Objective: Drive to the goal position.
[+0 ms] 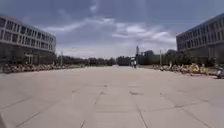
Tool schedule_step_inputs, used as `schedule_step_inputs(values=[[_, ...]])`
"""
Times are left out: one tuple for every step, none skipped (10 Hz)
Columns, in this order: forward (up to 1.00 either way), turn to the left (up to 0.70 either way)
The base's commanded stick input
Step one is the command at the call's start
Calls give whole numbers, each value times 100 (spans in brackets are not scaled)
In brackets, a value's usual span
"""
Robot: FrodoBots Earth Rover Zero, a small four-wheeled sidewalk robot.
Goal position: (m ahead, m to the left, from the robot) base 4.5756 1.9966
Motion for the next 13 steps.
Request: schedule_step_inputs(values=[[60, 14], [60, 15], [60, 15], [60, 15], [60, 15], [60, 15], [60, 0], [60, 0], [60, 0], [60, 0], [60, 0], [60, 0], [60, 0]])
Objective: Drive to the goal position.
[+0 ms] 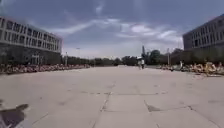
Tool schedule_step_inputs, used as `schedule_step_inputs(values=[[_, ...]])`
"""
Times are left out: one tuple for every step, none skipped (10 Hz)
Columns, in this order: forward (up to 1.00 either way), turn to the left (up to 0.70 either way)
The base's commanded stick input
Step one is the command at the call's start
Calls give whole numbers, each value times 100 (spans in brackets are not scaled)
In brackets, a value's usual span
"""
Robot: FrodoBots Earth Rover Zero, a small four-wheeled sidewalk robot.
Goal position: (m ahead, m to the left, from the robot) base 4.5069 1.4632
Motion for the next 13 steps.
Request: schedule_step_inputs(values=[[60, 0], [60, 2], [60, 12], [60, 15], [60, 15], [60, 15], [60, 15], [60, 9], [60, 3], [60, 0], [60, 0], [60, 0], [60, 0]])
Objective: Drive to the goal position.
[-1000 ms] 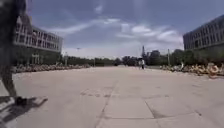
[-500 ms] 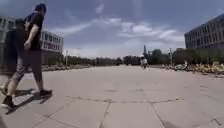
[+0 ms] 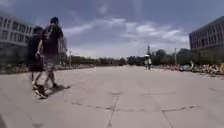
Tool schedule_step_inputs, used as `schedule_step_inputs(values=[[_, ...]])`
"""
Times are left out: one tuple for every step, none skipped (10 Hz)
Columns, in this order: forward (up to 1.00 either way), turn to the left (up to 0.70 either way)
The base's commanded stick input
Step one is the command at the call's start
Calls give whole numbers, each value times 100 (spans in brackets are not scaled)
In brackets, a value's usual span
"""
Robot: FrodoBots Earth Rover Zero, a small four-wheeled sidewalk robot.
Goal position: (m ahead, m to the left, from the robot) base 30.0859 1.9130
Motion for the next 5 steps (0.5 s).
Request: schedule_step_inputs(values=[[60, 0], [60, 0], [60, 0], [60, 0], [60, 0]])
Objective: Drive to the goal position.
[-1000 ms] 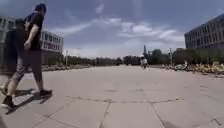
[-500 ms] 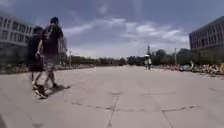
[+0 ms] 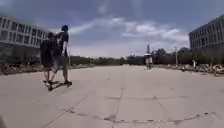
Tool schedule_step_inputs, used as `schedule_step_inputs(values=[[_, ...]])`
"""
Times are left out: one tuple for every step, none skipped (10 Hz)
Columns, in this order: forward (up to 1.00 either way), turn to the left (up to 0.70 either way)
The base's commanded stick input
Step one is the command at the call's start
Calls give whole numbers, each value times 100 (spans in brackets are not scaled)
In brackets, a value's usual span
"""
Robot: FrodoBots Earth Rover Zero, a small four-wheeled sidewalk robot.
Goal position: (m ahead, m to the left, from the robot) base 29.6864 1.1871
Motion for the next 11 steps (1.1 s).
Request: schedule_step_inputs(values=[[60, 0], [60, 0], [60, 0], [60, 4], [60, 14], [60, 8], [60, 1], [60, 0], [60, 0], [60, 0], [60, 0]])
